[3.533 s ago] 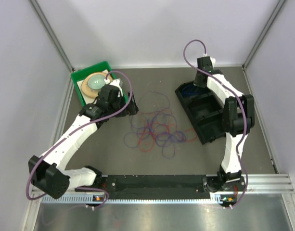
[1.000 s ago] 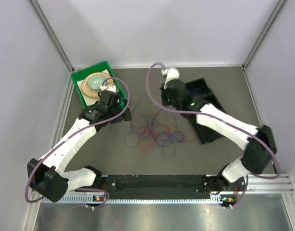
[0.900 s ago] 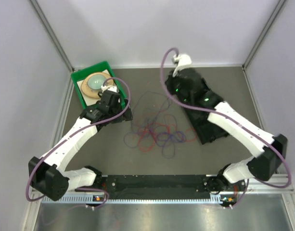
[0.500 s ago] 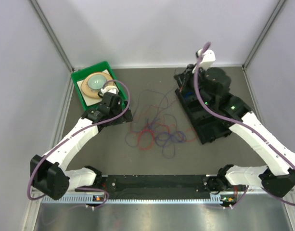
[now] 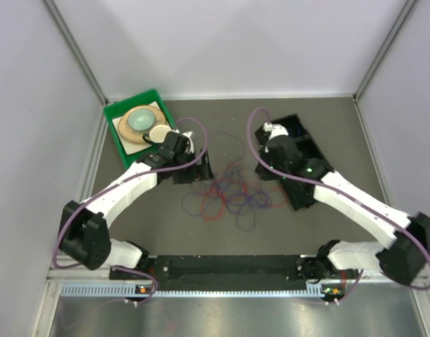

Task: Untangle the cables

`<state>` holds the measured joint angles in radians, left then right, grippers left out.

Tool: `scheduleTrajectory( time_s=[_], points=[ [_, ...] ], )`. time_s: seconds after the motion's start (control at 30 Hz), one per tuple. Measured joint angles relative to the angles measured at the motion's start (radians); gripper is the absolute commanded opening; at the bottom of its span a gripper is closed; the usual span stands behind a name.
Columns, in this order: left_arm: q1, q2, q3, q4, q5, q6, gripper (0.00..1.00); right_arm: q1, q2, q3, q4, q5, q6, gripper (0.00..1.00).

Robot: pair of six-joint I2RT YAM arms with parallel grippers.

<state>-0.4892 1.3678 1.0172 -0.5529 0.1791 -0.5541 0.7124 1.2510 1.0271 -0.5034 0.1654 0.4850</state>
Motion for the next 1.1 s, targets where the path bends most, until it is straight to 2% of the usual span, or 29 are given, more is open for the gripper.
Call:
scheduleTrajectory(
  time_s=[0.13,0.27,0.5,0.6,0.7,0.83,1.1],
  points=[
    [-0.061,0.124,0.121,0.031,0.019,-0.013,0.96,0.0,-0.158,0.001,0.001,0.024,0.019,0.0],
    [-0.105,0.254,0.272,0.079,0.019,-0.04,0.9,-0.001,-0.254,0.001,-0.003,0.059,0.035,0.0],
    [-0.116,0.495,0.5,0.107,0.001,-0.08,0.83,-0.002,-0.278,-0.013,-0.023,0.081,0.051,0.0],
    [-0.119,0.605,0.6,0.068,-0.024,-0.1,0.81,-0.002,-0.277,-0.028,-0.036,0.081,0.058,0.0],
    [-0.123,0.644,0.623,0.042,-0.056,-0.134,0.78,-0.002,-0.277,-0.039,-0.041,0.08,0.06,0.0],
    [-0.127,0.655,0.651,-0.014,-0.092,-0.208,0.82,-0.002,-0.276,-0.045,-0.043,0.074,0.063,0.0],
    [-0.127,0.649,0.624,-0.058,-0.129,-0.406,0.85,-0.002,-0.274,-0.051,-0.042,0.061,0.069,0.0]
  ],
)
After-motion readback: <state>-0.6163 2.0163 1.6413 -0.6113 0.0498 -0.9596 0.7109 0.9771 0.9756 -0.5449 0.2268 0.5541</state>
